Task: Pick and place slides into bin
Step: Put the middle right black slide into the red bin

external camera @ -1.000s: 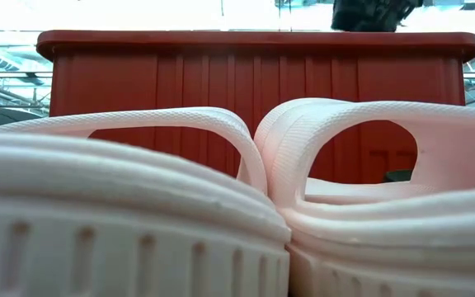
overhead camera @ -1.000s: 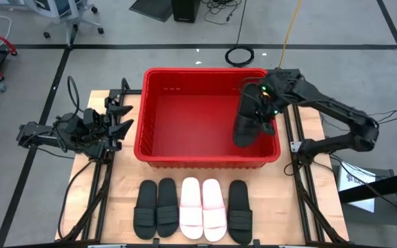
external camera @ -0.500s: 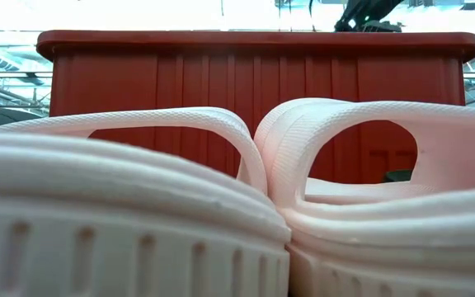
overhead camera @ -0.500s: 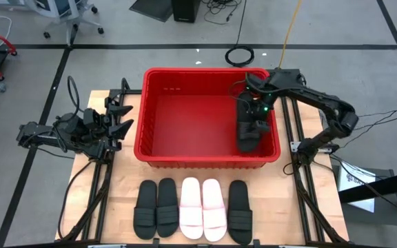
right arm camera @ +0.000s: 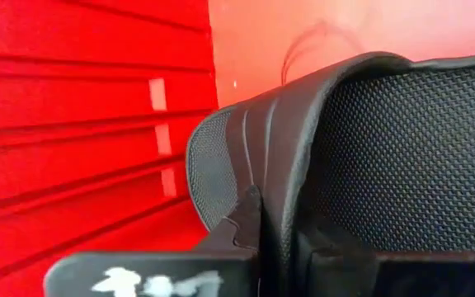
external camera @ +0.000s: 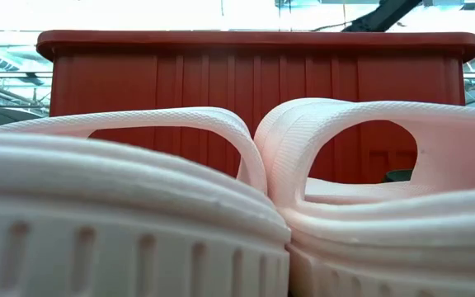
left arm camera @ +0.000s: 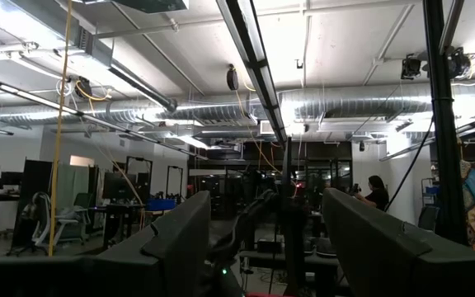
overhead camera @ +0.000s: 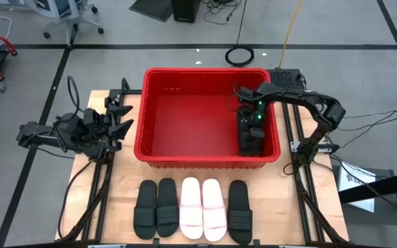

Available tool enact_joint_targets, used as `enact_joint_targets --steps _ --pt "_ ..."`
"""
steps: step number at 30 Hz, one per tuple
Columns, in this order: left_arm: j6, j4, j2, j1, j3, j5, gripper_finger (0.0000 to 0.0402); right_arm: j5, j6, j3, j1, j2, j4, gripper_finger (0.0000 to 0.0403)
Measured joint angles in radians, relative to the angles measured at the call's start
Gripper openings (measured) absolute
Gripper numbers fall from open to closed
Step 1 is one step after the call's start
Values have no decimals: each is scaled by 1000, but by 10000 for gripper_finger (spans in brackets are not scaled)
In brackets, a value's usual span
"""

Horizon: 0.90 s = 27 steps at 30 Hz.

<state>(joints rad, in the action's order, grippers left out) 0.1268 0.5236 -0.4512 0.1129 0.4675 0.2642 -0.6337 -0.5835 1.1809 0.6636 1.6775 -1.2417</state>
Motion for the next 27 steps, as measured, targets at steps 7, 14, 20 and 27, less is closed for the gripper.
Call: enact_joint_targets --steps 7,14,20,27 --pt "0 0 0 0 0 0 241 -3 44 -99 -4 -19 110 6" --pt "0 0 0 0 0 0 241 -51 77 -144 -5 -30 194 7" --pt "0 -6 0 0 0 0 241 -31 93 -157 -27 -31 190 8" --pt "21 8 0 0 0 0 241 -25 105 -157 -57 -31 195 8"
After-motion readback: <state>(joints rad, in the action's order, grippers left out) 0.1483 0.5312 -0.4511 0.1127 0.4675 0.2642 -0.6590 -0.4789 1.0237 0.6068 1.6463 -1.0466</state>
